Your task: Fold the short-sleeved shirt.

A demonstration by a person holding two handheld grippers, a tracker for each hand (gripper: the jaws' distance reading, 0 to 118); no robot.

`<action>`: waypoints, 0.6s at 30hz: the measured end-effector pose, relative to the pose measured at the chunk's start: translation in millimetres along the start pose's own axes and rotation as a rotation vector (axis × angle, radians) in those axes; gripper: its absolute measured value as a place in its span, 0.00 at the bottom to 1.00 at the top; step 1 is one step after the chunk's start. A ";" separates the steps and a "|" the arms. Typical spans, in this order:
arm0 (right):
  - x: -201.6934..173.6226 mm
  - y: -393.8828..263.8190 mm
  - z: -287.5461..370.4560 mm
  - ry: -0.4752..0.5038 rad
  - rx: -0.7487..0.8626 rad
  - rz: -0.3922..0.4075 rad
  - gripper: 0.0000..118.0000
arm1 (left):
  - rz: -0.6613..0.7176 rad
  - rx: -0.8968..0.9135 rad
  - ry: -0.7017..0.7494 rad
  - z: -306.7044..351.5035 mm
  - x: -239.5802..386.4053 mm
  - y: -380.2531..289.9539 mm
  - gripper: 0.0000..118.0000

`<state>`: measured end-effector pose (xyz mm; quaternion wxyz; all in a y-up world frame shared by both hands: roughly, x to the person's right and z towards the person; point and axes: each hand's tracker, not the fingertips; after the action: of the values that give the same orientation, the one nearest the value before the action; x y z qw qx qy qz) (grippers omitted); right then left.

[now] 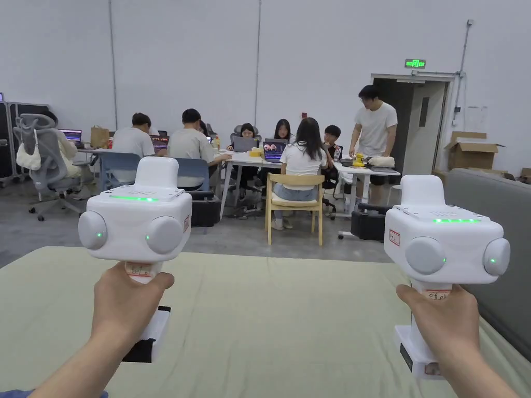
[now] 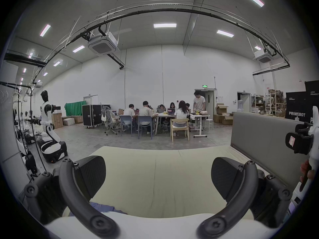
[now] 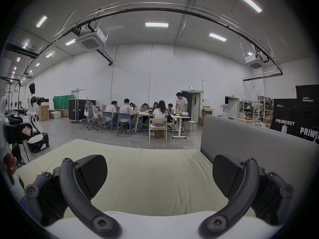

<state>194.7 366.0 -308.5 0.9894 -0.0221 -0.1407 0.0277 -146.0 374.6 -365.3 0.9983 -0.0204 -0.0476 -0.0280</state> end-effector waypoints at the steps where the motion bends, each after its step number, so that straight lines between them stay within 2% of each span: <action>1: 0.3 0.3 0.0 0.002 -0.001 -0.002 1.00 | 0.004 0.001 0.003 0.2 -0.3 -0.2 1.00; 8: 2.4 -1.0 -0.2 0.002 -0.007 -0.021 1.00 | 0.017 0.002 -0.001 2.5 -3.0 -0.4 1.00; 13: 0.9 -2.6 -1.2 -0.004 -0.013 0.019 1.00 | 0.049 -0.019 -0.001 0.7 -7.1 0.4 1.00; 18: 3.1 -1.1 -3.4 0.010 -0.013 -0.003 1.00 | 0.050 -0.013 0.003 2.0 -8.2 2.2 1.00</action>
<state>198.7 365.0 -310.9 0.9900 -0.0282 -0.1359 0.0255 -154.2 377.4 -364.2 0.9986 -0.0279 -0.0456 -0.0035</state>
